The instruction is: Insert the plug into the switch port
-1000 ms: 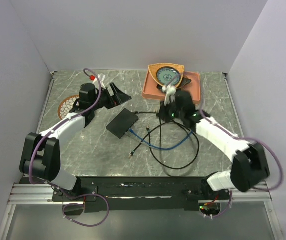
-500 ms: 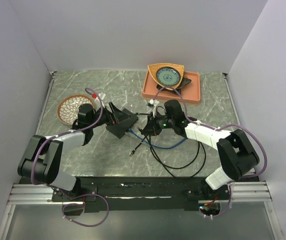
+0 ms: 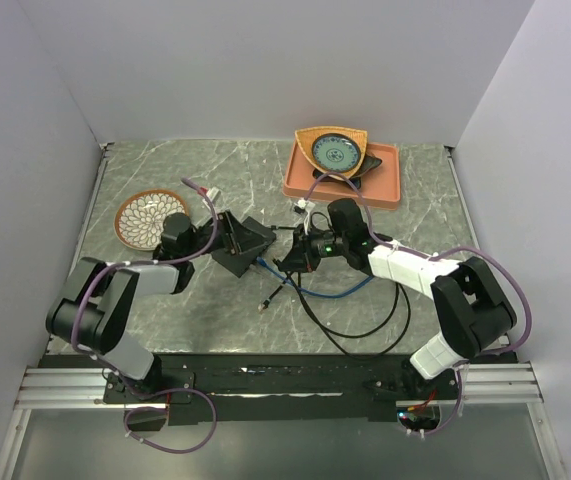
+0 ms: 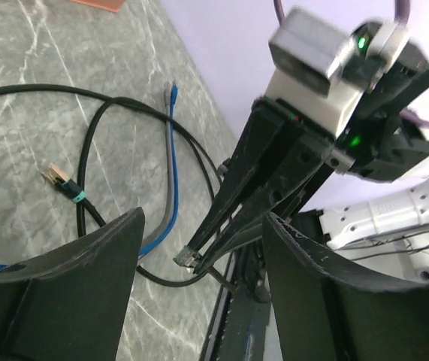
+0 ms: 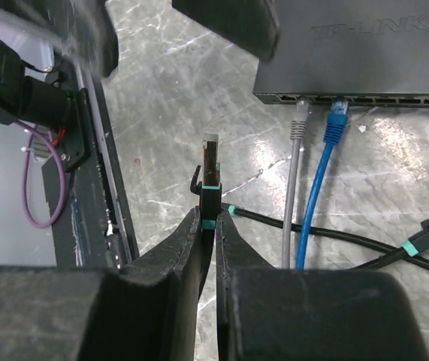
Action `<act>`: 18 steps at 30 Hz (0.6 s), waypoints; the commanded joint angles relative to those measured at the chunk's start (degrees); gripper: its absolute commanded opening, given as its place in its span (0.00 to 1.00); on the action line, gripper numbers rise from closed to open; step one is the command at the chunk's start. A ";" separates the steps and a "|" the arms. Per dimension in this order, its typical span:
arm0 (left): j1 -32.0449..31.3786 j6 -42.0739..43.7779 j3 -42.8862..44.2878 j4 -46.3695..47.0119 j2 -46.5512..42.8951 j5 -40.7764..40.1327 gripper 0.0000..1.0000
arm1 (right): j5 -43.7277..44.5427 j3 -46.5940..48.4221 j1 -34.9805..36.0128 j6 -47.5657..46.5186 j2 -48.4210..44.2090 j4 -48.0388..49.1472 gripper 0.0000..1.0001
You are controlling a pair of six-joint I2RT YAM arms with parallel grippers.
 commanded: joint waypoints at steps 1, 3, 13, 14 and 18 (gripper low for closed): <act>-4.22 10.43 2.04 -6.86 -6.03 -2.53 0.70 | -2.98 3.39 -0.13 -0.37 -1.08 1.04 0.00; -5.47 14.22 2.57 -11.60 -7.52 -4.03 0.71 | -3.42 3.91 -0.13 -0.46 -1.43 0.69 0.00; -6.35 13.26 2.84 -9.78 -5.33 -3.95 0.56 | -3.25 5.06 -0.13 -0.63 -4.07 -0.01 0.00; -6.35 13.44 2.84 -9.87 -5.59 -4.12 0.56 | -3.25 5.23 -0.13 -0.72 -4.24 -0.36 0.00; -6.44 13.79 2.67 -10.22 -6.12 -4.48 0.52 | -2.73 5.06 -0.13 -1.42 -5.56 -1.16 0.00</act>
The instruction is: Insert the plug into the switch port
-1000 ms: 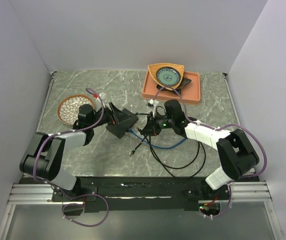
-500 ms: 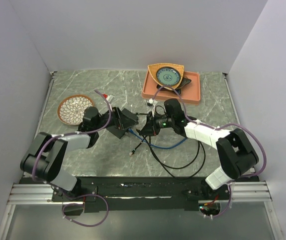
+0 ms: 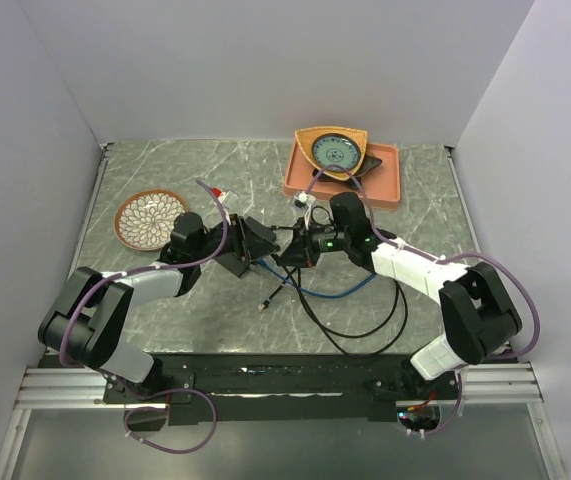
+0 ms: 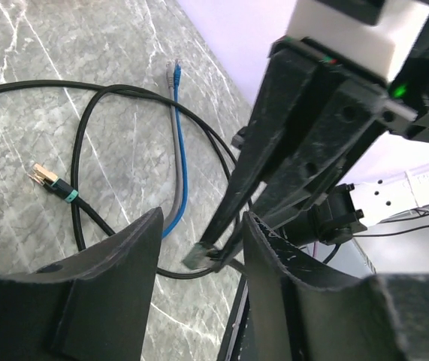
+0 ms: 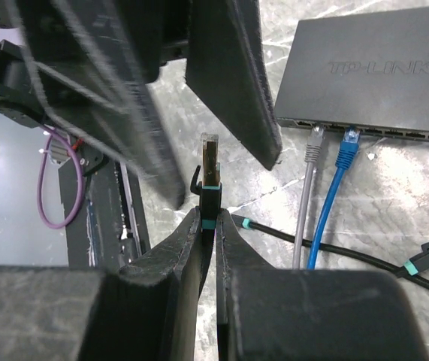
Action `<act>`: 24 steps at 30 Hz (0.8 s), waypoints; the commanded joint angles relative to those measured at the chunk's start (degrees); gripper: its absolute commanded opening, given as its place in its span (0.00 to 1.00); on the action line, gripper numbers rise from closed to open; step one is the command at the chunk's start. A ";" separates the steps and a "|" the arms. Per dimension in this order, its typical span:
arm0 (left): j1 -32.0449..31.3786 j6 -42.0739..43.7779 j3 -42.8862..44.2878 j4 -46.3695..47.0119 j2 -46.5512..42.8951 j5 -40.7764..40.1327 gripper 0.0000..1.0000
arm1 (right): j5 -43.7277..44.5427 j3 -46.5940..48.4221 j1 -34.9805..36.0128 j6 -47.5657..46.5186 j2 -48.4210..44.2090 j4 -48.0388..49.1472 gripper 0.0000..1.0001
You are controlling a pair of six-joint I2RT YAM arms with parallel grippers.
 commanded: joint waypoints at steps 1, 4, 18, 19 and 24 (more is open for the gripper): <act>-0.16 2.01 0.79 1.30 -0.77 -0.94 0.50 | -0.67 2.31 -0.13 -1.10 -4.16 0.50 0.00; -0.25 1.31 0.52 2.26 -0.33 -0.85 0.42 | -0.23 2.74 -0.05 -1.62 -4.70 -0.20 0.00; -0.69 0.08 0.08 1.91 -2.61 -2.34 0.01 | 7.24 3.45 -0.04 -1.62 -8.03 -2.48 0.00; -0.78 -0.10 -0.01 0.69 -3.14 -3.39 0.01 | 8.11 3.10 0.04 -1.71 -8.56 -2.57 0.01; -0.87 -1.33 0.69 -3.96 -7.00 -10.05 0.01 | 21.61 3.97 2.14 -2.15 -11.81 -5.90 0.22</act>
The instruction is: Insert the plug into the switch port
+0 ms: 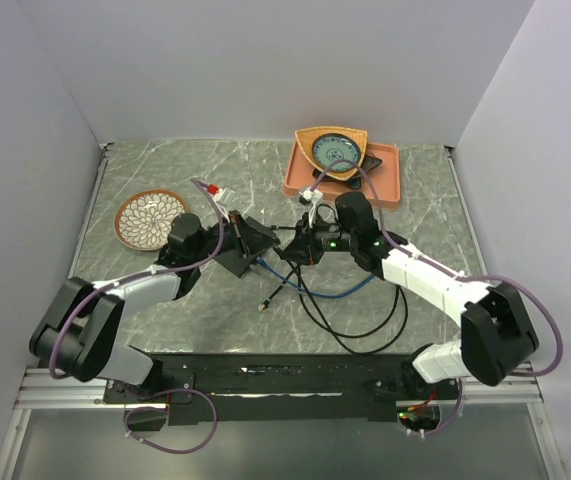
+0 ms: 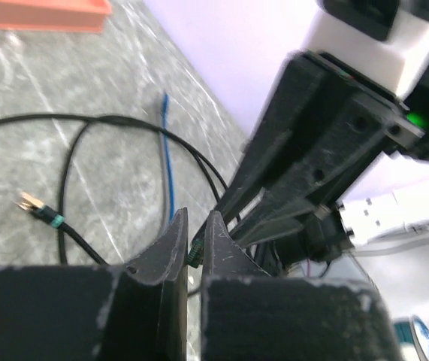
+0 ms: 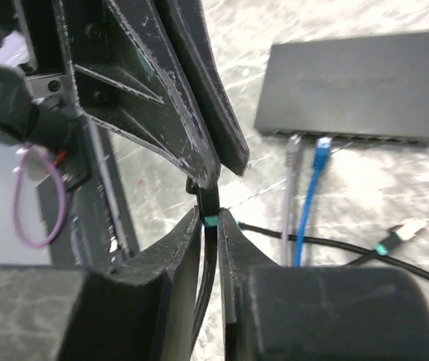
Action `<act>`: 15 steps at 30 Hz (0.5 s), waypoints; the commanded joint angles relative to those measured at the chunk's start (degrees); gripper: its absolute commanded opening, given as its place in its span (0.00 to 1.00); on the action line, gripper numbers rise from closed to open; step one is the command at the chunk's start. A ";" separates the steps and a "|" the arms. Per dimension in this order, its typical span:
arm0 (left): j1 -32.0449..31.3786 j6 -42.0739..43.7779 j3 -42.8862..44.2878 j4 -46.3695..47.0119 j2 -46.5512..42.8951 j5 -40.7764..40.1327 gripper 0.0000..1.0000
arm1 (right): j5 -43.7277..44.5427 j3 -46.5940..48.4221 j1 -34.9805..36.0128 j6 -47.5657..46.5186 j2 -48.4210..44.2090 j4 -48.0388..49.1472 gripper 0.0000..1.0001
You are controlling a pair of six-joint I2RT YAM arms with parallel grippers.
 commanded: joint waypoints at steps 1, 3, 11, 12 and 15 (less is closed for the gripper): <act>0.34 -0.65 0.96 -6.61 -3.99 -7.36 0.01 | 15.24 4.80 1.45 -1.60 -5.02 -3.50 0.26; 0.33 -1.44 1.40 -8.56 -5.83 -10.60 0.01 | 20.15 5.34 3.03 -2.04 -6.15 -4.74 0.34; 0.25 -6.54 3.86 -20.25 -10.32 -19.15 0.01 | 33.62 3.14 9.98 -5.21 -10.38 -2.29 0.86; 0.25 -6.98 3.95 -20.86 -10.50 -19.32 0.01 | 33.72 3.40 10.16 -5.12 -10.12 -2.46 0.87; 0.33 -8.39 4.38 -23.66 -10.94 -20.64 0.01 | 34.33 4.10 11.38 -5.47 -8.98 -2.81 0.87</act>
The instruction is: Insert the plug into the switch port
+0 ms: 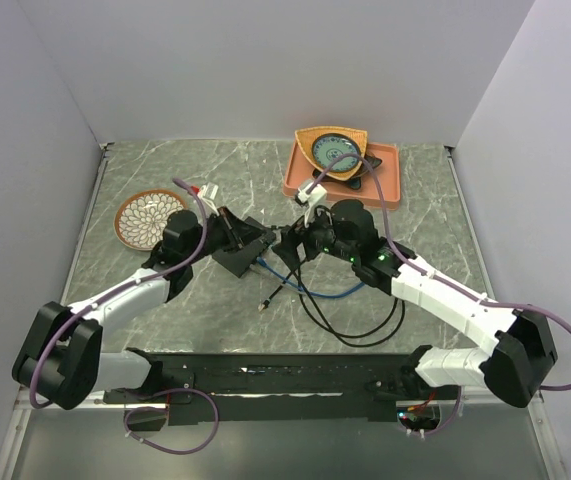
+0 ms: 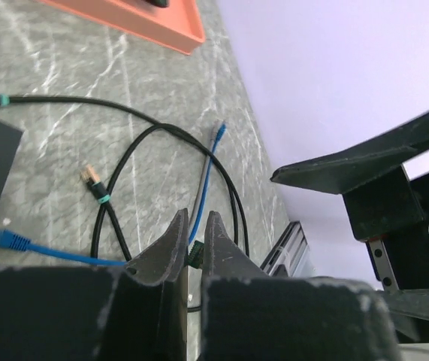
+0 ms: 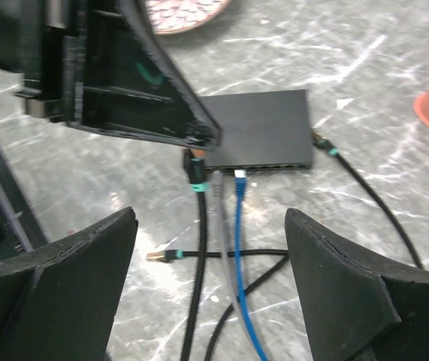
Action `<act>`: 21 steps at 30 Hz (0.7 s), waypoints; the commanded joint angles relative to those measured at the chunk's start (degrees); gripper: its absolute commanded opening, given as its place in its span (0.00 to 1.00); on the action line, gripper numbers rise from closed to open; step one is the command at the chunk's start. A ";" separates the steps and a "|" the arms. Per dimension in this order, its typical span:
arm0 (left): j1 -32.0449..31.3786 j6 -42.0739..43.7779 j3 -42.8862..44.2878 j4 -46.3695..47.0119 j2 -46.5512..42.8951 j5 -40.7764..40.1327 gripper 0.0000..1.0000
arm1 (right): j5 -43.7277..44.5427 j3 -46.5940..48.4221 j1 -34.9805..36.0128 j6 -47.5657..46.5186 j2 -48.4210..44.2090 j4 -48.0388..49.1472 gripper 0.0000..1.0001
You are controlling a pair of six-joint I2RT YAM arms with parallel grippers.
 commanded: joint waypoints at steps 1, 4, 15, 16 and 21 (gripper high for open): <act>0.16 -3.75 3.20 -5.67 -1.98 -4.99 0.01 | 5.44 1.46 1.70 -1.32 0.31 1.51 0.87; 0.07 -4.46 4.26 -8.92 -2.59 -6.40 0.01 | 7.63 1.37 3.90 -1.41 1.28 2.39 0.85; 0.07 -4.90 5.32 -12.89 -3.65 -8.52 0.01 | 9.66 5.94 8.21 -4.40 8.22 1.87 0.70; 0.07 -5.08 5.32 -12.71 -3.47 -8.08 0.01 | 10.27 6.03 8.56 -4.40 8.75 1.95 0.69; 0.16 -4.81 5.14 -11.40 -3.21 -7.02 0.01 | 12.12 6.56 9.00 -3.43 10.34 2.30 0.57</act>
